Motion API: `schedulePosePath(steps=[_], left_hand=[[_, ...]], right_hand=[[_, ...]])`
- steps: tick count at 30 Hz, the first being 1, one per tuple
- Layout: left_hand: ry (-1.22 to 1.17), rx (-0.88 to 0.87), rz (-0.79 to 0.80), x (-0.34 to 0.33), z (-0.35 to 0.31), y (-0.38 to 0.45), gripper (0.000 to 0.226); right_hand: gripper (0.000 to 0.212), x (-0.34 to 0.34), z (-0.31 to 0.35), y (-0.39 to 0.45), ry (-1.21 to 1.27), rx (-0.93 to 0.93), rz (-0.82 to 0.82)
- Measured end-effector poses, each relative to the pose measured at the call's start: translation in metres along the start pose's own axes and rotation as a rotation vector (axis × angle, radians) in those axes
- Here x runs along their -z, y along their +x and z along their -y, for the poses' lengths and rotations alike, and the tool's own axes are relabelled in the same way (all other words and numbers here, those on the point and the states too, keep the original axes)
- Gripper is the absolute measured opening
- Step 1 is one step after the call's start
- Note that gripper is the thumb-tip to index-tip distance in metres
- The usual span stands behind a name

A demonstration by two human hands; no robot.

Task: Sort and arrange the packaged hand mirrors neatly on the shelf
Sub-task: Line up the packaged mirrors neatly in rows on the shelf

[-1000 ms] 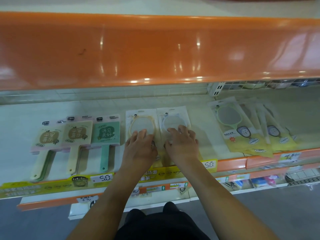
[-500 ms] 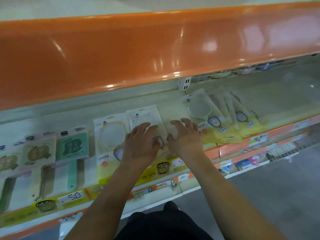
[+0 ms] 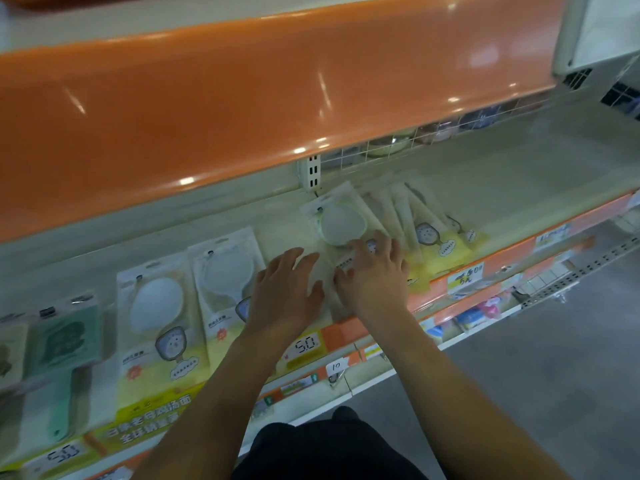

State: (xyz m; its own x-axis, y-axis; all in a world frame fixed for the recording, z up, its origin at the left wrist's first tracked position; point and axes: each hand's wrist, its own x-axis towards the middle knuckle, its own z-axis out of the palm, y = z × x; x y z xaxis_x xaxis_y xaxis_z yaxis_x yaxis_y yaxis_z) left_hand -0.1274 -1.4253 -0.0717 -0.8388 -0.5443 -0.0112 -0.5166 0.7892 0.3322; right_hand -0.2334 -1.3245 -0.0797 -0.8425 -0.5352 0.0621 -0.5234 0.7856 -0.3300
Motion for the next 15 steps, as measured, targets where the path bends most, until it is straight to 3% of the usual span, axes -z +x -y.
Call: schedulePosePath(steps=[11,15], left_hand=[[0.008,0.082,0.0,-0.004,-0.016,0.015,0.051],[-0.01,0.117,-0.015,-0.006,-0.02,0.019,0.049]], right_hand=[[0.064,0.005,-0.012,0.041,-0.045,0.068,0.202],[0.059,0.001,-0.014,0.044,-0.059,0.094,0.217]])
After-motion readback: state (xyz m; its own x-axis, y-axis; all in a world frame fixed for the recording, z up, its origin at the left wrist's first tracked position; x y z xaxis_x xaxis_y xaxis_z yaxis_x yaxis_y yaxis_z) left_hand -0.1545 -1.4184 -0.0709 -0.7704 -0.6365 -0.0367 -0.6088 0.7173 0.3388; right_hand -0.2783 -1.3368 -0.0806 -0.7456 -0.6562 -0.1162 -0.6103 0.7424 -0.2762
